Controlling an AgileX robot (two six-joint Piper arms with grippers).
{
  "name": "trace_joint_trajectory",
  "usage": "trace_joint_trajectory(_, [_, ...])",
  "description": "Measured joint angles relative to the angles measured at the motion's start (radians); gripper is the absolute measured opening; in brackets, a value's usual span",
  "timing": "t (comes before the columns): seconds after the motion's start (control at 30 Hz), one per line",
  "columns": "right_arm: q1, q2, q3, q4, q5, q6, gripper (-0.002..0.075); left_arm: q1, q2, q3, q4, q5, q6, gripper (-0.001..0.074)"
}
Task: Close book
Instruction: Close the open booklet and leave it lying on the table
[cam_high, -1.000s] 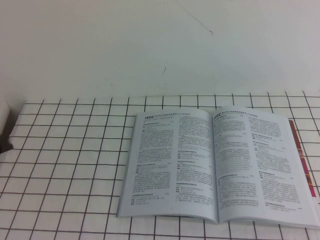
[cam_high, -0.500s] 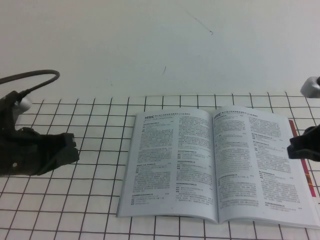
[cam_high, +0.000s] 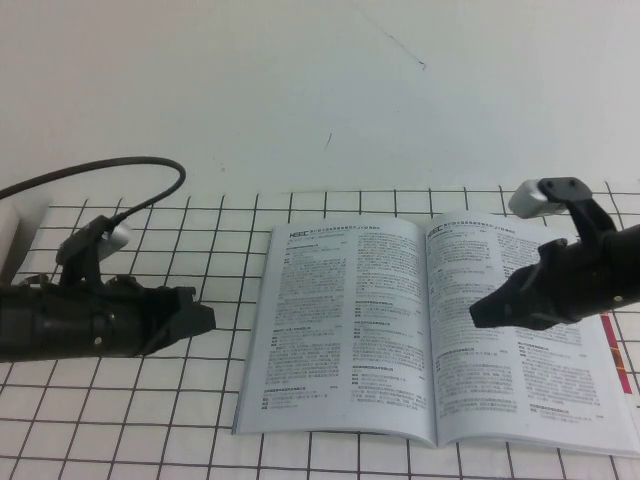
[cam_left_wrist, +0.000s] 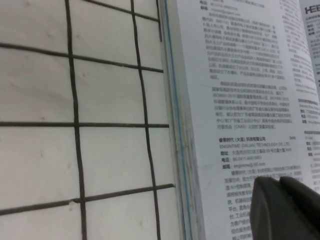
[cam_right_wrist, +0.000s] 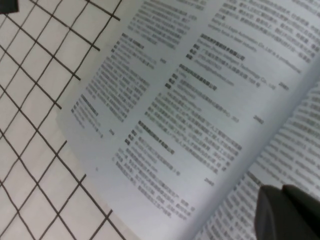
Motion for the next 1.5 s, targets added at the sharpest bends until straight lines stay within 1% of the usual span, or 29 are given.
trace_joint_trajectory(0.13, [0.062,0.06,-0.065,-0.05,0.001,0.027,-0.0003,0.0,0.081,0.0,-0.045,0.006,0.026,-0.0004])
trace_joint_trajectory(0.2, [0.092,0.09,-0.095,-0.107,-0.007,0.072,-0.0003,0.0,0.104,0.0,-0.054,0.008,0.027,-0.0004])
trace_joint_trajectory(0.3, [0.113,0.137,-0.123,-0.183,-0.022,0.137,-0.0003,0.0,0.122,0.0,-0.062,0.016,0.028,-0.0004])
trace_joint_trajectory(0.47, [0.114,0.197,-0.134,-0.216,-0.031,0.166,-0.0003,-0.011,0.128,0.0,-0.066,0.026,0.028,-0.0004])
trace_joint_trajectory(0.57, [0.114,0.219,-0.14,-0.221,-0.031,0.175,-0.0003,-0.054,0.134,-0.002,-0.066,-0.021,0.028,-0.0004])
trace_joint_trajectory(0.77, [0.114,0.231,-0.141,-0.224,-0.031,0.179,-0.0003,-0.175,0.136,-0.032,-0.064,-0.146,0.01,-0.0004])
trace_joint_trajectory(0.87, [0.114,0.231,-0.141,-0.224,-0.031,0.18,-0.0003,-0.217,0.136,-0.052,-0.031,-0.222,-0.031,-0.0004])
trace_joint_trajectory(0.93, [0.114,0.233,-0.141,-0.226,-0.031,0.18,-0.0003,-0.238,0.136,-0.062,0.024,-0.286,-0.096,-0.0004])
trace_joint_trajectory(1.03, [0.114,0.233,-0.141,-0.226,-0.031,0.18,-0.0003,-0.25,0.136,-0.07,0.094,-0.351,-0.21,-0.0004])
trace_joint_trajectory(1.1, [0.114,0.233,-0.141,-0.226,-0.031,0.18,-0.0003,-0.25,0.138,-0.08,0.113,-0.363,-0.238,-0.0004])
trace_joint_trajectory(1.5, [0.114,0.233,-0.141,-0.226,-0.035,0.192,-0.0003,-0.275,0.219,-0.139,0.119,-0.354,-0.284,-0.0004])
